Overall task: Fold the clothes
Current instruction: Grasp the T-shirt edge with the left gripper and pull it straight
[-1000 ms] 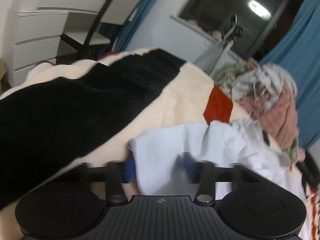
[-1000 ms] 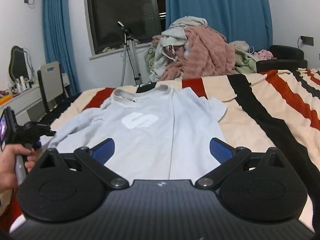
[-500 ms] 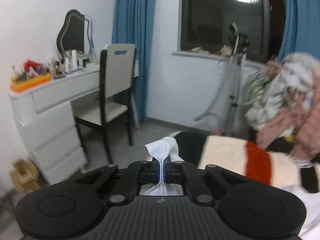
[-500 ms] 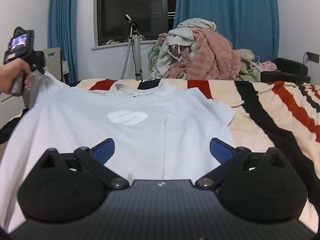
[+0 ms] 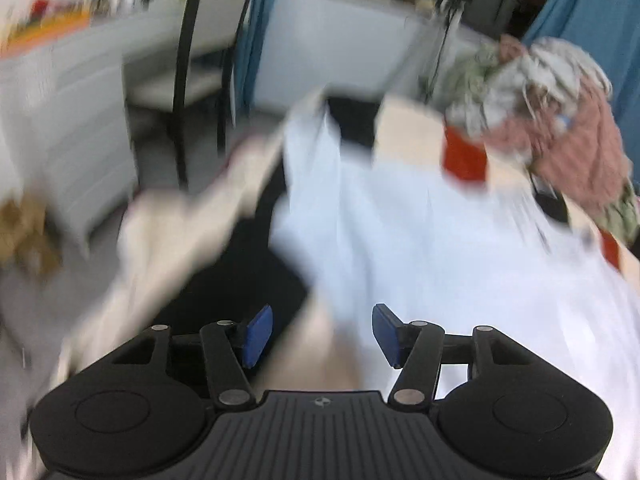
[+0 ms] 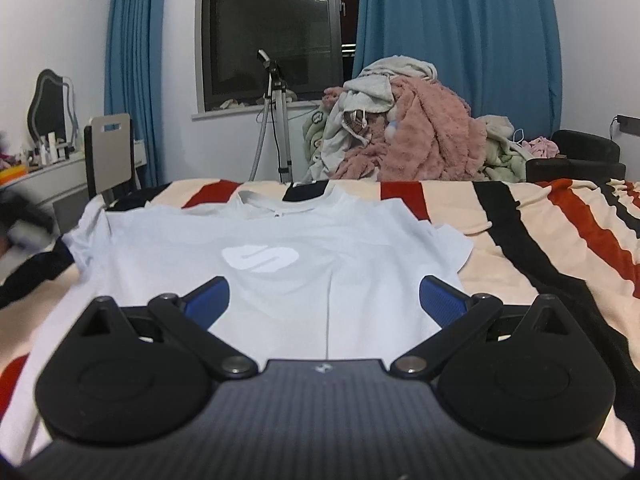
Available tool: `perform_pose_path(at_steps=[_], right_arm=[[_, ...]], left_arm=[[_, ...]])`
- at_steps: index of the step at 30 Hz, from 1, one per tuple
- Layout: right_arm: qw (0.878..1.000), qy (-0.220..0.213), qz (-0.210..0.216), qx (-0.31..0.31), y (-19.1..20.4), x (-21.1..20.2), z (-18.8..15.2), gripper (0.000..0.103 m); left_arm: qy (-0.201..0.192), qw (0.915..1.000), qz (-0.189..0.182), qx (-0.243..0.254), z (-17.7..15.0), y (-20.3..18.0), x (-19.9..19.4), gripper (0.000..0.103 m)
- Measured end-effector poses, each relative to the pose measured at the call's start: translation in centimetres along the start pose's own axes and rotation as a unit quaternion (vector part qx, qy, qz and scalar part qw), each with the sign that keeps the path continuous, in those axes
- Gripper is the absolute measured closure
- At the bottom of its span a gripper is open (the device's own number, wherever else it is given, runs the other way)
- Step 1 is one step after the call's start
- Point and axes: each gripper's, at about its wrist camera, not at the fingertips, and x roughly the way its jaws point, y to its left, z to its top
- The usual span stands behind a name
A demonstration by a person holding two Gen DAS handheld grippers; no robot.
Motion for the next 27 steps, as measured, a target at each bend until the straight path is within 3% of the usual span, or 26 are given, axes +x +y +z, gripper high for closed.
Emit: perform_pose_path(at_steps=[3, 7, 13, 18, 19, 20, 22, 27], right_arm=[[1.000, -0.004, -0.006, 0.006, -0.2, -1.3, 0.4, 0.000], [1.000, -0.014, -0.008, 0.010, -0.3, -3.8, 0.8, 0.000], [1.000, -0.004, -0.028, 0.005, -0.7, -7.5, 0.5, 0.000], [0.999, -0.004, -0.034, 0.018, -1.4, -8.7, 0.7, 0.000], [0.999, -0.004, -0.036, 0.018, -1.4, -8.7, 0.7, 0.000], [0.999, -0.002, -0.038, 0.018, -1.4, -8.6, 0.6, 0.000], [0.999, 0.003, -0.037, 0.019, -1.5, -8.4, 0.5, 0.000], [0.999, 0.005, -0.029, 0.021, -1.5, -8.5, 0.3, 0.000]], left_arm=[[0.069, 0.9950, -0.046, -0.057, -7.6, 1.3, -4.7, 0.040], [0.124, 0.9888, -0.075, -0.034, -15.0, 0.9, -9.1, 0.041], [0.194, 0.9752, -0.105, 0.022, -22.4, -0.6, -12.1, 0.047], [0.180, 0.9778, -0.078, 0.074, -23.9, -1.9, -12.6, 0.047], [0.179, 0.9780, -0.074, 0.078, -24.0, -1.9, -12.5, 0.055], [0.179, 0.9783, -0.068, 0.079, -24.0, -1.8, -12.6, 0.072], [0.181, 0.9778, -0.075, 0.075, -23.7, -1.0, -13.2, 0.094], [0.182, 0.9768, -0.085, 0.075, -20.6, 2.3, -17.0, 0.096]])
